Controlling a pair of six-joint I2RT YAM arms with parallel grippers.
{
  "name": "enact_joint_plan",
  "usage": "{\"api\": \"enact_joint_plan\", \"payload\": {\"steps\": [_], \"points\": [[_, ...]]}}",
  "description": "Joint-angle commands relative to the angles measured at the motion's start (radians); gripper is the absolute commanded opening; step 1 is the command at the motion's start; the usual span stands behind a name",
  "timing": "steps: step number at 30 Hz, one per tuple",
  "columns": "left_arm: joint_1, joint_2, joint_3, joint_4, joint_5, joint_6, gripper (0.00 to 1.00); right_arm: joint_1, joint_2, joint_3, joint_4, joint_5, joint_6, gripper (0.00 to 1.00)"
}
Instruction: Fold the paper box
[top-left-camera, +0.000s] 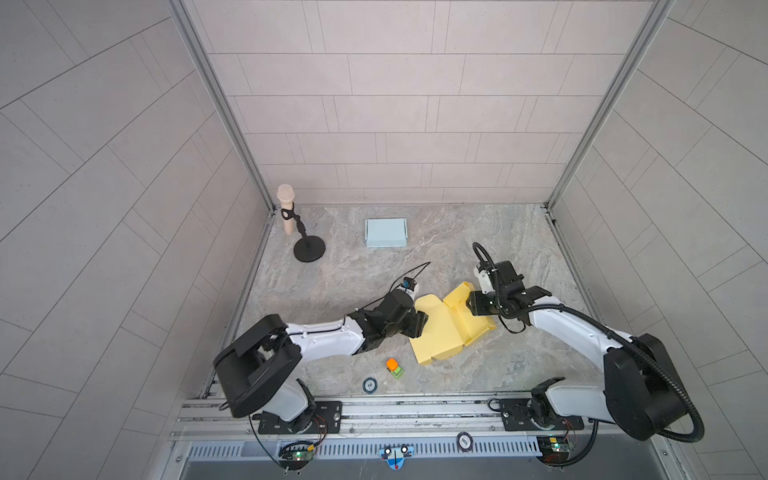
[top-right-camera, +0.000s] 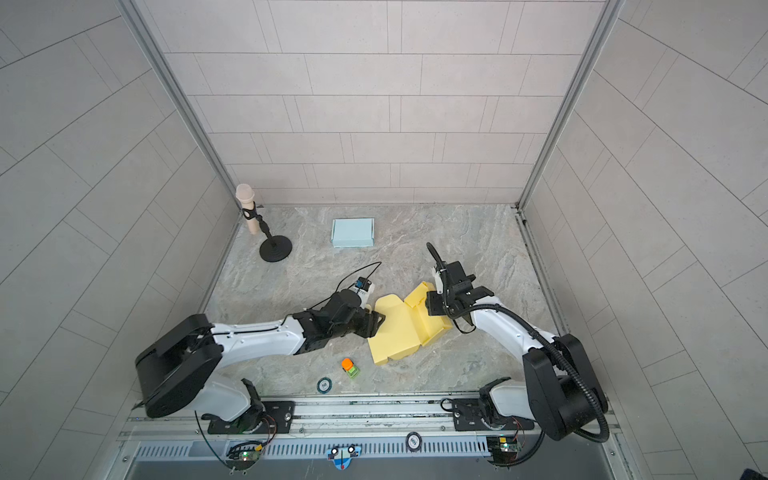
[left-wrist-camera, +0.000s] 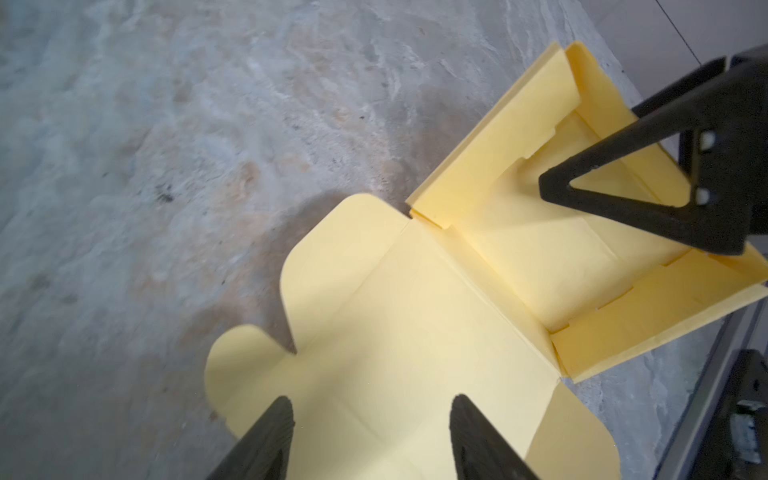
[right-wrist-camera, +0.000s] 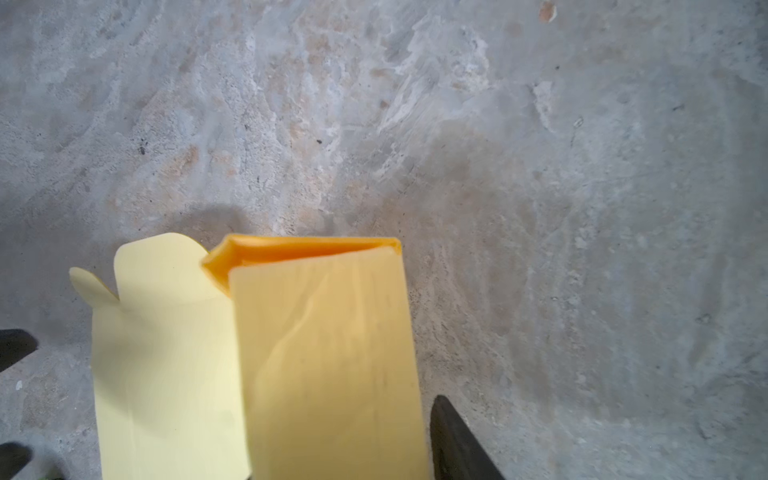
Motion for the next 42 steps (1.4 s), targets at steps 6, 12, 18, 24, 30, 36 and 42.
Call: {"api": "enact_joint_plan", "payload": {"steps": [6,12,18,24,30,36,42], "points": [[0.038,-0.106,-0.033,-0.181,-0.009,-0.108,0.76,-0.019,0.003,-0.046,0.056,-0.018,0.011,0.46],[0.059,-0.041,-0.074,-0.023,0.077,-0.199,0.77,-0.019,0.0,-0.052,0.058,-0.019,0.011,0.46],[0.062,0.02,-0.098,0.173,0.185,-0.274,0.69,-0.019,0.024,-0.043,0.063,-0.038,0.009,0.47],[0.061,0.016,-0.078,0.205,0.204,-0.283,0.36,-0.019,0.025,-0.044,0.064,-0.046,0.013,0.48],[0.062,-0.017,-0.039,0.08,0.159,-0.224,0.18,-0.017,0.013,-0.047,0.064,-0.052,0.019,0.51],[0.082,-0.048,0.012,-0.04,0.136,-0.162,0.07,-0.011,-0.016,-0.054,0.054,-0.051,0.024,0.57],[0.111,-0.058,0.114,-0.202,0.128,-0.06,0.0,-0.01,-0.073,-0.068,0.049,-0.056,0.04,0.74]]}}
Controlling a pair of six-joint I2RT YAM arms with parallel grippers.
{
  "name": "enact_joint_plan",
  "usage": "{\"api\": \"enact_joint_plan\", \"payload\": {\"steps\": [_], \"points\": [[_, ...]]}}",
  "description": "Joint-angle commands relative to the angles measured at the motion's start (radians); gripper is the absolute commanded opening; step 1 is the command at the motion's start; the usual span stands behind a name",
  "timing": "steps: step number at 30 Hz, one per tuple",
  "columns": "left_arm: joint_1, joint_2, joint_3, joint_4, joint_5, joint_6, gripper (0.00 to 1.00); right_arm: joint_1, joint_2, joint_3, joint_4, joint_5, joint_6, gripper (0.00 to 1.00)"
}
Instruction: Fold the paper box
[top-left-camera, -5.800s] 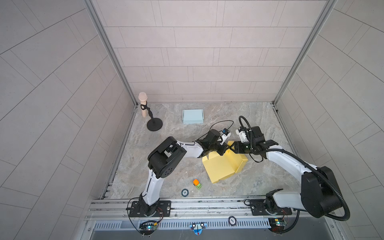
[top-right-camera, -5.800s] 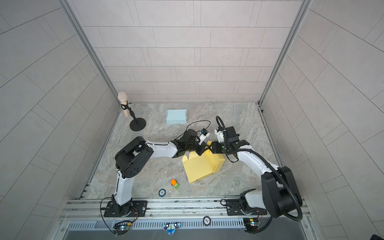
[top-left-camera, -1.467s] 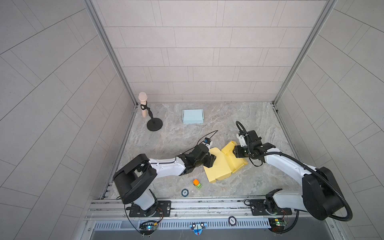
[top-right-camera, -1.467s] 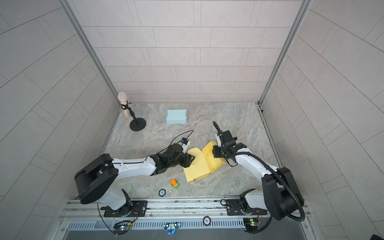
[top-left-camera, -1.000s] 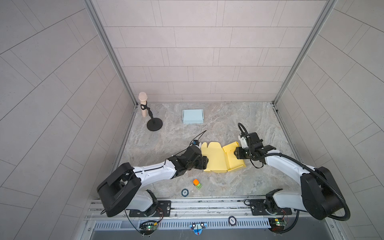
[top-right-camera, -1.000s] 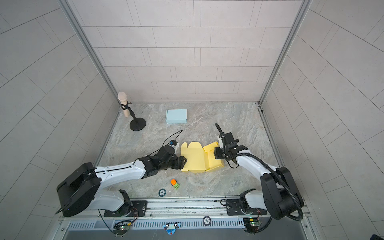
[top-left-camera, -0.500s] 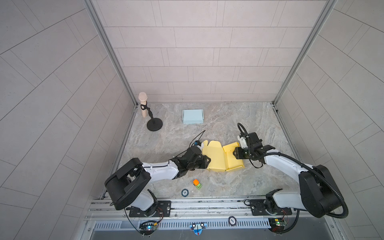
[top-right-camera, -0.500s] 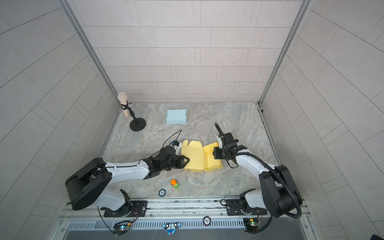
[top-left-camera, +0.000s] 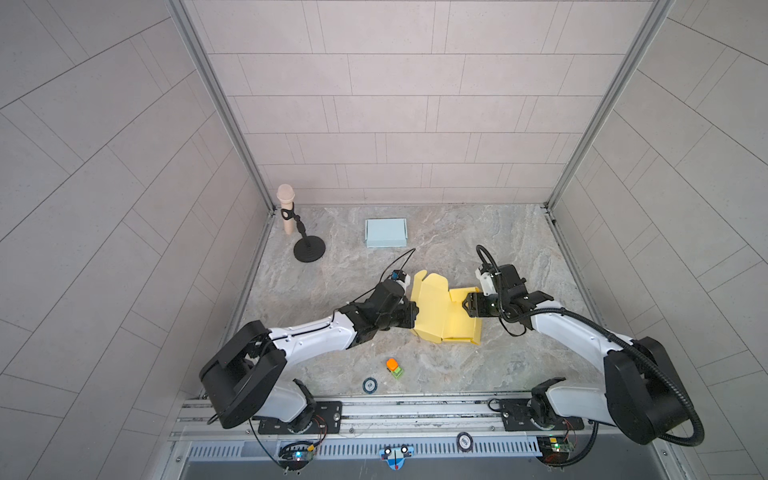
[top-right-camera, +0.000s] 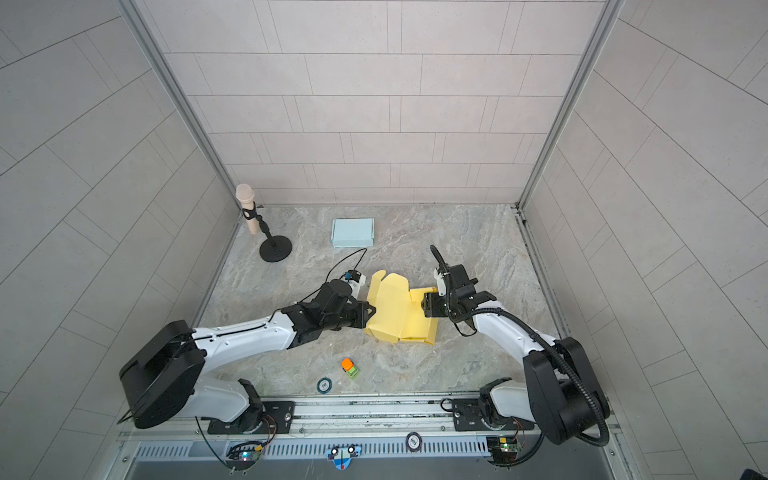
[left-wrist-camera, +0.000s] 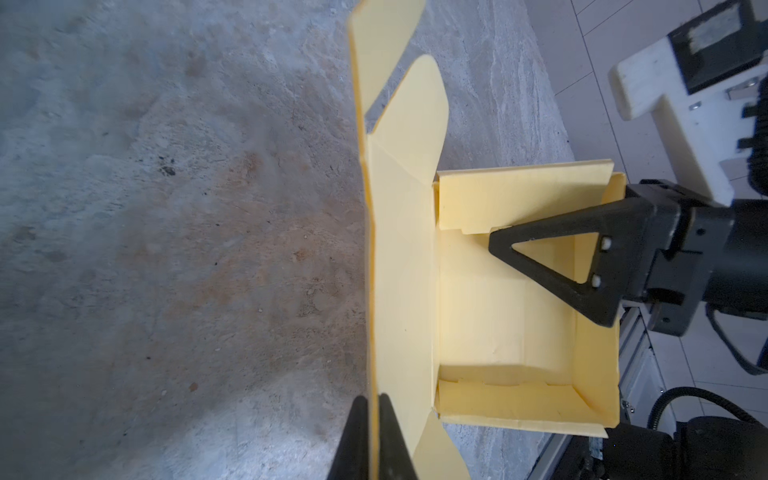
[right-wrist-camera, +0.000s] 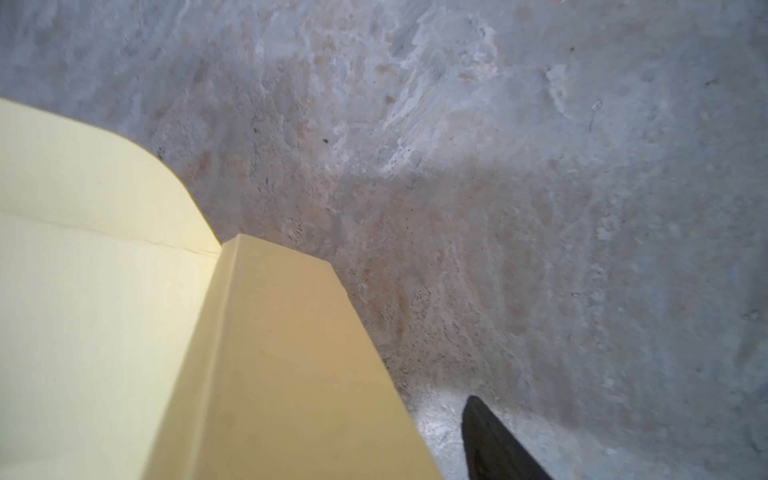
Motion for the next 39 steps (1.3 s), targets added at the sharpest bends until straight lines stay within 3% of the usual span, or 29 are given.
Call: {"api": "enact_joint_plan", "payload": {"steps": [1,6,13,21,32,39], "points": [[0.022,-0.019,0.079,-0.169,-0.034,0.115,0.0,0.004,-0.057,-0.017,-0.015,-0.007,0.006,0.77],[0.025,0.007,0.22,-0.366,-0.092,0.248,0.0,0.007,-0.122,-0.07,0.006,-0.067,0.015,0.87],[0.026,0.069,0.371,-0.528,-0.139,0.358,0.0,0.009,-0.169,-0.076,-0.023,-0.096,-0.024,0.89],[0.04,0.143,0.513,-0.694,-0.206,0.496,0.0,0.009,-0.241,-0.048,-0.143,-0.004,-0.069,0.95],[-0.02,0.061,0.452,-0.578,-0.056,0.515,0.0,0.009,-0.14,-0.027,-0.073,-0.018,0.013,0.98],[-0.051,0.059,0.442,-0.559,-0.063,0.518,0.0,0.009,-0.156,0.002,-0.084,-0.016,0.016,0.99]]}}
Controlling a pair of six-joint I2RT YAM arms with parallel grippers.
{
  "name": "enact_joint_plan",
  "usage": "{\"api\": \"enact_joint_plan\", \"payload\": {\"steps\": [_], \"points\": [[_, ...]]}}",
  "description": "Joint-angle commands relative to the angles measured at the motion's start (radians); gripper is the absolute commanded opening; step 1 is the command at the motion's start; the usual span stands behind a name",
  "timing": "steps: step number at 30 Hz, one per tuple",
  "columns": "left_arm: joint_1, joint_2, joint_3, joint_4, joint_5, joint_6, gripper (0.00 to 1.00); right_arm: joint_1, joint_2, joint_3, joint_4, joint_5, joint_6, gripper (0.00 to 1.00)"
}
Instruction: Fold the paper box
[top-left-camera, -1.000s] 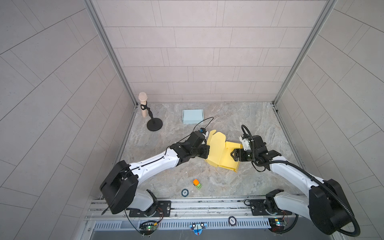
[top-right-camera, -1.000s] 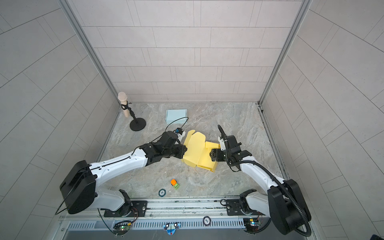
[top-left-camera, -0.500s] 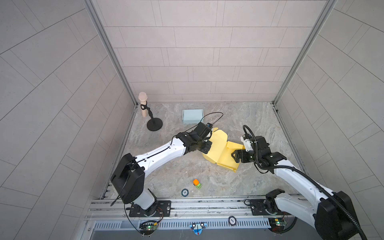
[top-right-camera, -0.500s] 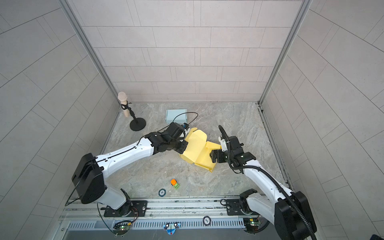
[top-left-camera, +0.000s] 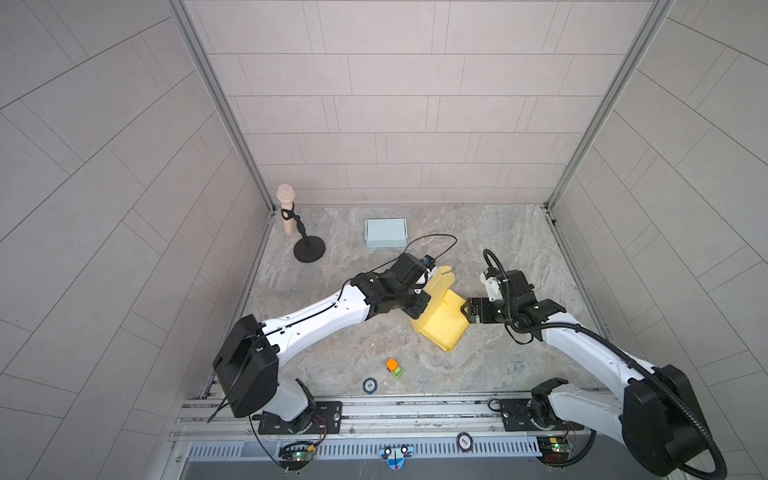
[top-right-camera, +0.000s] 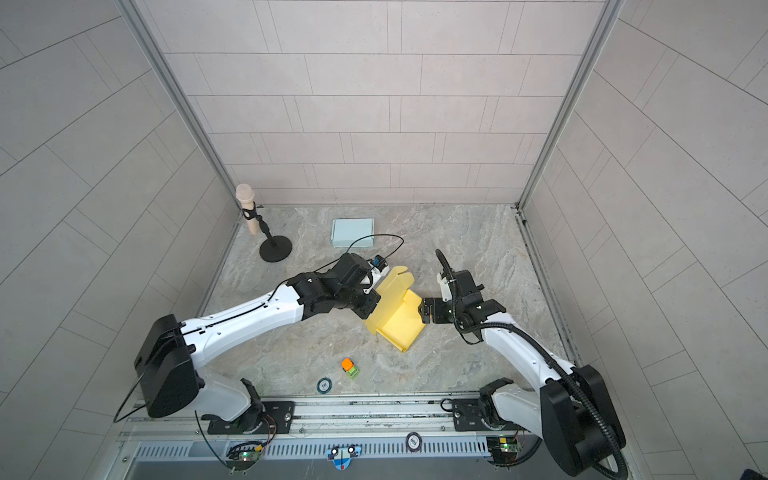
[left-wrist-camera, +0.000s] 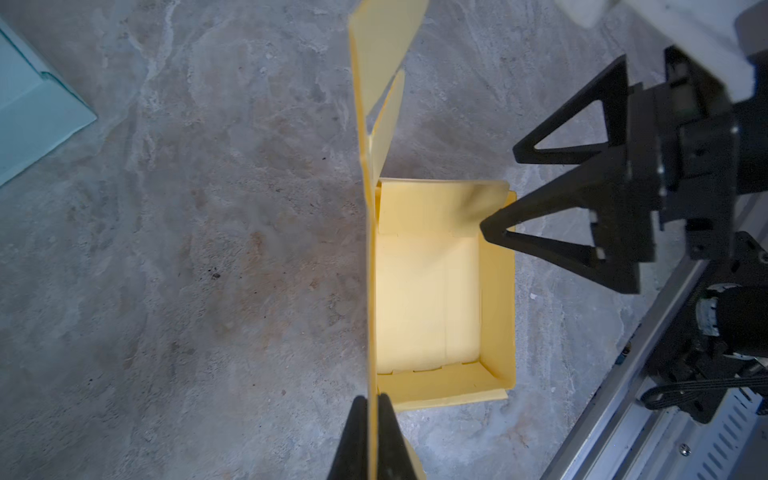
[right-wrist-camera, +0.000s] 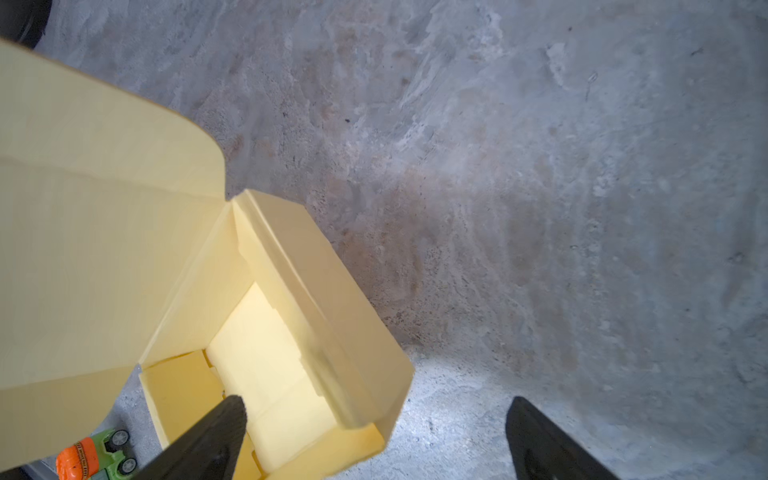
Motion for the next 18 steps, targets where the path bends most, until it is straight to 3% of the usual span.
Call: {"api": "enact_joint_plan", "payload": {"steps": [1,6,13,18], "points": [[0.0,-0.012,-0.007,0.003,-0.014,0.036,0.0,0.002,-0.034,0.047,-0.027,0.025,-0.01,0.99],[0.003,0.006,0.008,-0.024,-0.05,0.107,0.0,0.002,-0.055,0.062,-0.05,0.08,-0.077,0.95],[0.014,0.054,0.059,-0.054,-0.037,0.143,0.0,0.002,0.099,0.065,0.018,0.053,-0.089,0.75],[0.023,0.066,0.065,-0.046,-0.027,0.145,0.0,0.002,0.162,0.073,0.054,0.025,-0.089,0.67]]}}
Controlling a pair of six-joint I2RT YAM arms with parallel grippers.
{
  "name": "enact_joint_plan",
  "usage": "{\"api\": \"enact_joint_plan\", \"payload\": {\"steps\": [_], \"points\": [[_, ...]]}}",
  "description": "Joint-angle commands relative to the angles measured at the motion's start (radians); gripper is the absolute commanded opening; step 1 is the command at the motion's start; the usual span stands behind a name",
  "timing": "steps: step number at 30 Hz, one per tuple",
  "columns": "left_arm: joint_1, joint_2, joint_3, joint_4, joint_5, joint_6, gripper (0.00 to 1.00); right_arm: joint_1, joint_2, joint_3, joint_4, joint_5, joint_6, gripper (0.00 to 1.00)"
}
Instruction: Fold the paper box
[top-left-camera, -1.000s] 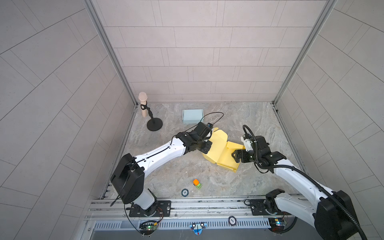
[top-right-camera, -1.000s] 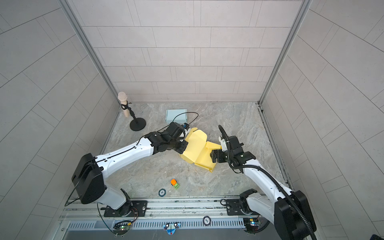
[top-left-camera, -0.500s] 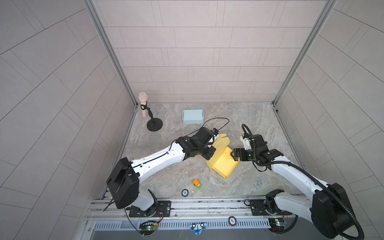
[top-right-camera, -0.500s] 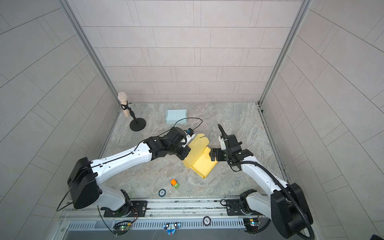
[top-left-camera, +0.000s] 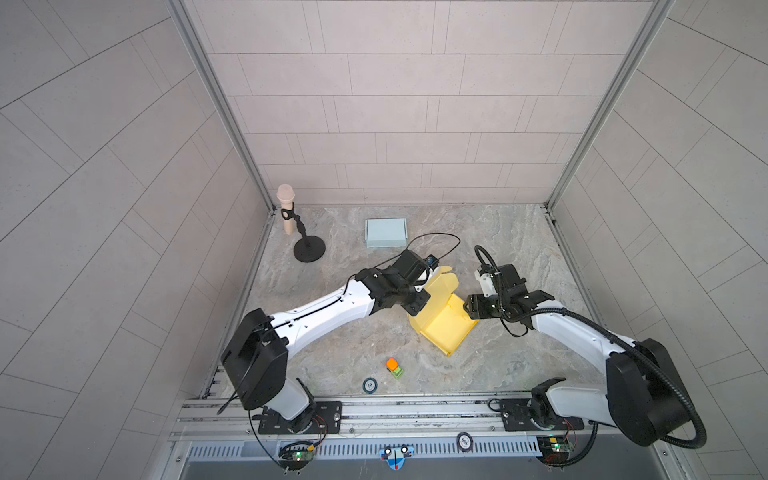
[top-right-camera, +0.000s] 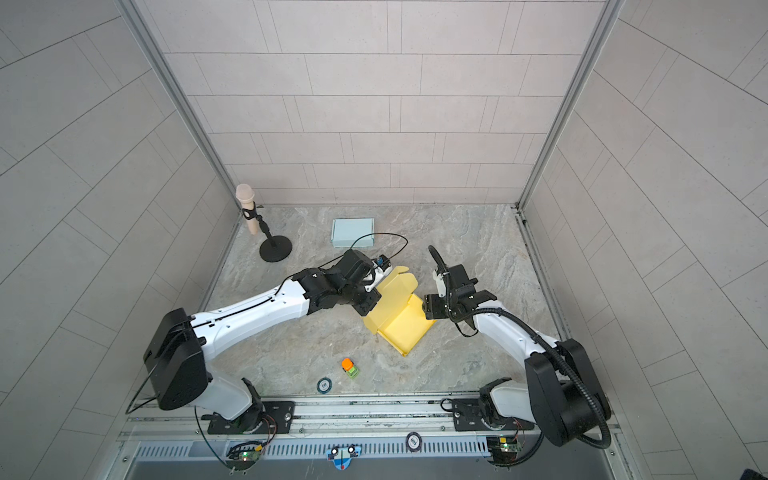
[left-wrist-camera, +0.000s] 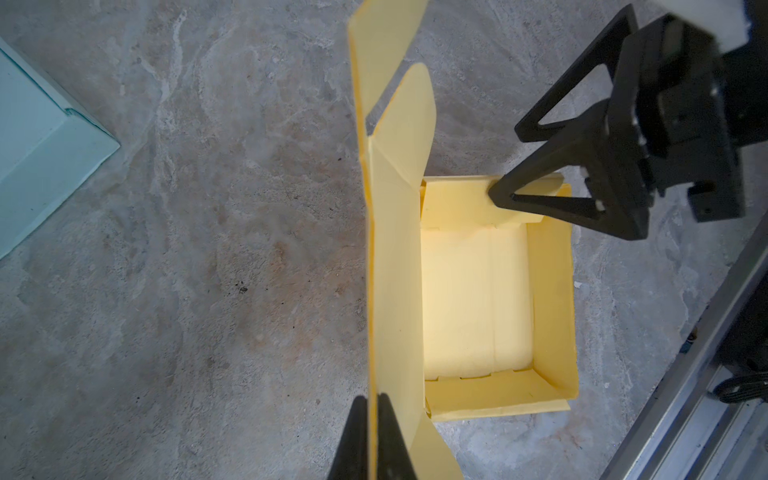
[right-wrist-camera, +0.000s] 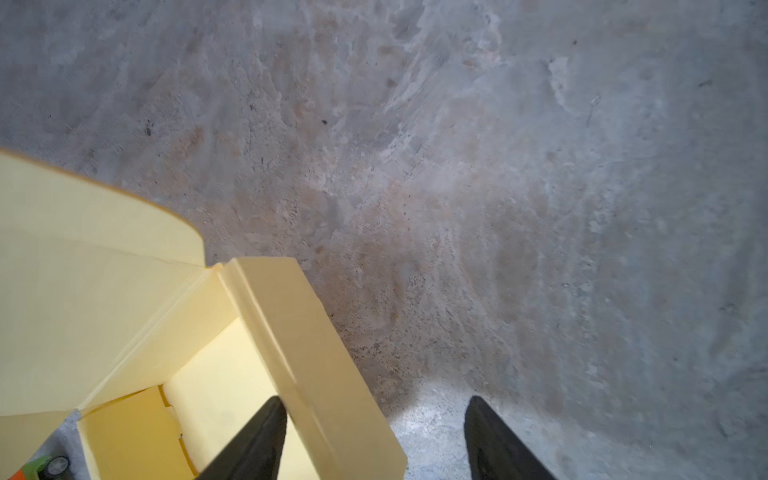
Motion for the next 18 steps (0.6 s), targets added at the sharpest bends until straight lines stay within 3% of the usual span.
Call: {"api": "enact_joint_plan", "payload": {"steps": [1,11,18], "points": [[0.011,0.017,0.027,-0.017,0.006,0.02,0.0,0.002,0.021,0.015,0.031,-0.019,-0.015,0.63],[0.022,0.031,0.043,0.009,0.037,0.014,0.0,0.042,0.081,0.02,0.037,0.005,-0.03,0.37],[0.044,0.046,0.063,0.019,0.053,0.002,0.0,0.177,0.12,0.081,-0.047,0.224,-0.039,0.25]]}}
